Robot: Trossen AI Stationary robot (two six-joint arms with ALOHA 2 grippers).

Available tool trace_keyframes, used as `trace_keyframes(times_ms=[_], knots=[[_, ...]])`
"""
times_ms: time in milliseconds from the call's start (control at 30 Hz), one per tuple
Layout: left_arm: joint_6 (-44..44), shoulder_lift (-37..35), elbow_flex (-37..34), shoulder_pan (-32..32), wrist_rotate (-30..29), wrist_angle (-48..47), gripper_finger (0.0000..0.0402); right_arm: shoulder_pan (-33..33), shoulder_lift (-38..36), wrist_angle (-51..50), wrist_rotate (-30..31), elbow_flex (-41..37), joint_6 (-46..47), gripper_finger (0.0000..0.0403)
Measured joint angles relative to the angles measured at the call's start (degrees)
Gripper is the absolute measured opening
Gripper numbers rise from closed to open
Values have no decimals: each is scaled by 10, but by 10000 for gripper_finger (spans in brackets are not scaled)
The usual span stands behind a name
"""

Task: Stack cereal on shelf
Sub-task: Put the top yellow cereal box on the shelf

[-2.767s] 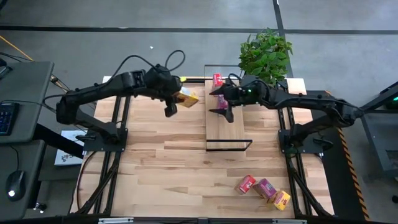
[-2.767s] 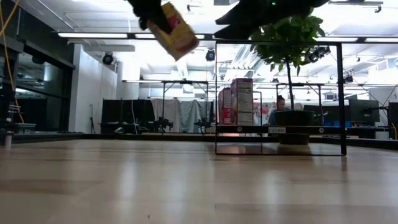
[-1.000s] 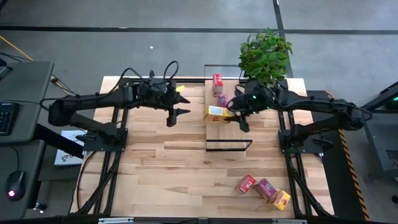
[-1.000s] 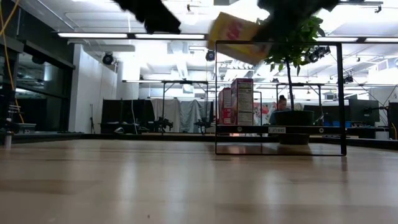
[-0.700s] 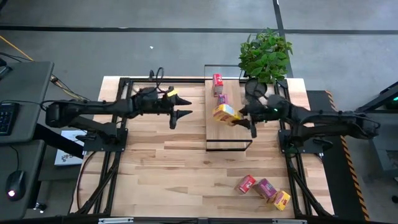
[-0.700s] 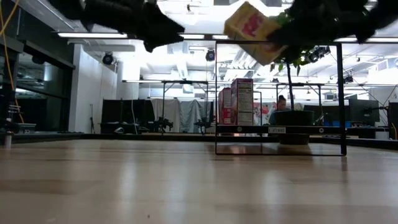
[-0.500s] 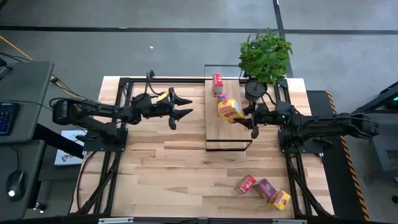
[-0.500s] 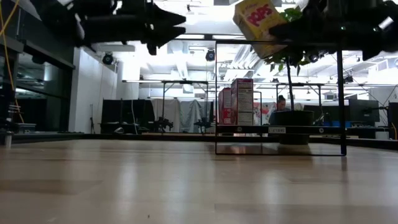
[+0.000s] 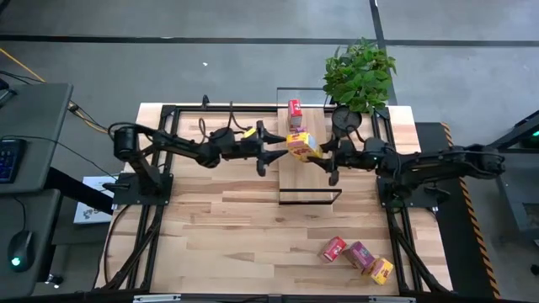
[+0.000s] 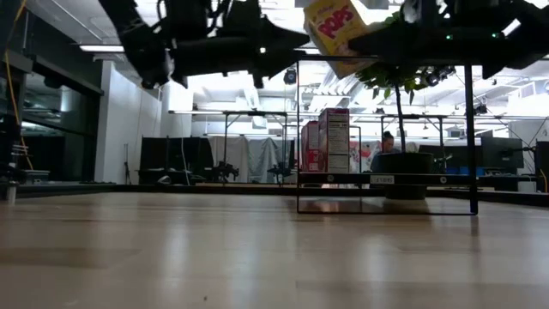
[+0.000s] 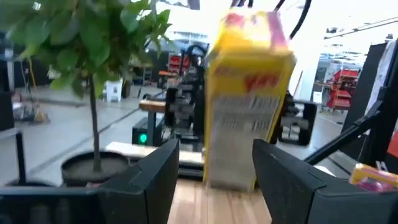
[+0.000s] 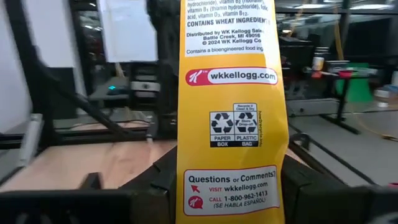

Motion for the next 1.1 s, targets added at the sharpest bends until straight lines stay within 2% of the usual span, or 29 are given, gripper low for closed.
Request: trace_keyframes(times_ms=[100,367,633,867,1100], knots=[[19,11,20,0,24,0,205,-1,12,1,19,8,-4,138],[41,11,25,1,19,-4,214,-2,34,15,19,13,-13,138],[46,11,24,2,26,-8,214,-3,51,20,-13,13,-7,138],[47,11,24,0,36,-1,214,-4,51,27,-72,13,-6,138],[50,11,24,0,25,2,214,-3,52,30,-60,13,-11,138]])
